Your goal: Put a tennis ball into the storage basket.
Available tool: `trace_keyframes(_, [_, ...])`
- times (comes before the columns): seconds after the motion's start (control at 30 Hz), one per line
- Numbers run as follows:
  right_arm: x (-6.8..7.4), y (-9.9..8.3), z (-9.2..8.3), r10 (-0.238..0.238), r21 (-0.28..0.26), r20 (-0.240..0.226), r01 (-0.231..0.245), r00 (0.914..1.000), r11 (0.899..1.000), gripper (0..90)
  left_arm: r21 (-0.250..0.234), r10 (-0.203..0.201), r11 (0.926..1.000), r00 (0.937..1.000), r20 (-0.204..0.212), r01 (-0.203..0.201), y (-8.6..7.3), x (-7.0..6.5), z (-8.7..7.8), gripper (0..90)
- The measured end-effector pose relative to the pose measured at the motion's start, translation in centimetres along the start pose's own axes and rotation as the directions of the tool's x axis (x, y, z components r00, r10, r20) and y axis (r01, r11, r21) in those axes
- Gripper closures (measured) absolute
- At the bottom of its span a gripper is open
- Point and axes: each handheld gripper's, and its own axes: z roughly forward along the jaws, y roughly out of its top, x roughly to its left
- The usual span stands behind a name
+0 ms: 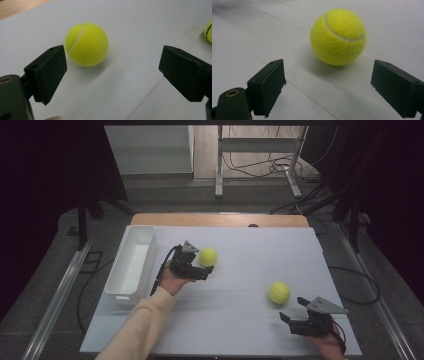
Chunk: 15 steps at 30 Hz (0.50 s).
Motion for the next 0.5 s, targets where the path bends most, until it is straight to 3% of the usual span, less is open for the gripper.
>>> trace_keyframes(0.5, [0.0, 0.0, 0.1, -0.002, 0.004, 0.0, 0.002, 1.0, 1.0, 12.7, 0.035, -0.027, 0.999, 0.9994, -0.021, 0.027, 0.6, 1.2, 2.1, 8.7])
